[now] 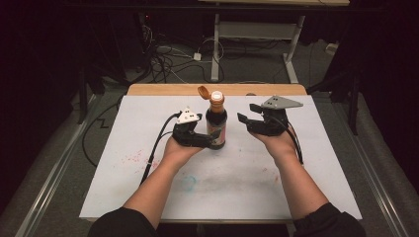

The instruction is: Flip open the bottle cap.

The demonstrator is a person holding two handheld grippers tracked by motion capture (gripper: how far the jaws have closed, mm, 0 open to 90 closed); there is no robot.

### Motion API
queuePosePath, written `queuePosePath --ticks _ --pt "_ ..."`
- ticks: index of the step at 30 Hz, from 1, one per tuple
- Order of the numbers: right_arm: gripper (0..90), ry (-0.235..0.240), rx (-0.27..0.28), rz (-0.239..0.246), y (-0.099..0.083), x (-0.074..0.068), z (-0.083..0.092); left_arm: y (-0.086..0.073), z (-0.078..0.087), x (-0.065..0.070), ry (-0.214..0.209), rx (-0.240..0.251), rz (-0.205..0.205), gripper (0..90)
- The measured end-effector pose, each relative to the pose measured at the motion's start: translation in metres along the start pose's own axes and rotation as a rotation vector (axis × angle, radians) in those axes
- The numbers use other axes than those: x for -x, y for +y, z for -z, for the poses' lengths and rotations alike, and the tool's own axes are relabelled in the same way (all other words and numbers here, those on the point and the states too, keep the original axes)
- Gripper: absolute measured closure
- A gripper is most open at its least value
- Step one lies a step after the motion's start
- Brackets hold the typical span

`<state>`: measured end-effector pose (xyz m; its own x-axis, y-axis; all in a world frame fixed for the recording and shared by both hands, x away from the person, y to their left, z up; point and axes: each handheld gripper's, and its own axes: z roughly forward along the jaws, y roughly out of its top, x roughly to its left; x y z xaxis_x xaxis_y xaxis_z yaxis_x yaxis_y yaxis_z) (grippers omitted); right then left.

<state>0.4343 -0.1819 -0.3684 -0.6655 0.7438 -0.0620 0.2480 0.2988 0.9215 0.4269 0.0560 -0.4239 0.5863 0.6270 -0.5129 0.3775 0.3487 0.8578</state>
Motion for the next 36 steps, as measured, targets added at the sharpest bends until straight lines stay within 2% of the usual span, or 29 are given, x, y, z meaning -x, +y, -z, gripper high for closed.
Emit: queuePosePath --ticks 3,9,11,19,23,25,33,36 --pt "26.5 0.001 0.001 -0.009 -0.013 0.001 -0.005 -0.005 0.003 -0.007 0.013 -0.013 0.009 0.3" --pt "7.8 -0.009 -0.005 -0.037 -0.036 0.003 -0.013 -0.017 0.011 -0.023 0.045 -0.032 0.024 0.0" --pt "0.2 -0.031 -0.022 -0.048 -0.044 0.003 -0.015 -0.021 0.015 -0.028 0.061 -0.038 0.023 0.0" --pt "0.1 -0.044 -0.052 -0.074 -0.077 0.001 -0.011 -0.036 0.035 -0.041 0.095 -0.055 0.028 0.0" --pt "0.1 -0.053 -0.057 -0.078 -0.091 -0.001 -0.005 -0.043 0.049 -0.043 0.104 -0.065 0.019 0.0" --pt "0.1 -0.06 -0.06 -0.076 -0.097 -0.003 0.0 -0.047 0.057 -0.044 0.113 -0.072 0.001 0.0" --pt "0.1 -0.079 -0.051 -0.072 -0.118 -0.008 0.024 -0.051 0.098 -0.048 0.129 -0.039 -0.014 0.0" --pt "0.1 -0.093 -0.04 -0.069 -0.125 -0.009 0.033 -0.049 0.114 -0.05 0.133 -0.011 -0.009 0.0"
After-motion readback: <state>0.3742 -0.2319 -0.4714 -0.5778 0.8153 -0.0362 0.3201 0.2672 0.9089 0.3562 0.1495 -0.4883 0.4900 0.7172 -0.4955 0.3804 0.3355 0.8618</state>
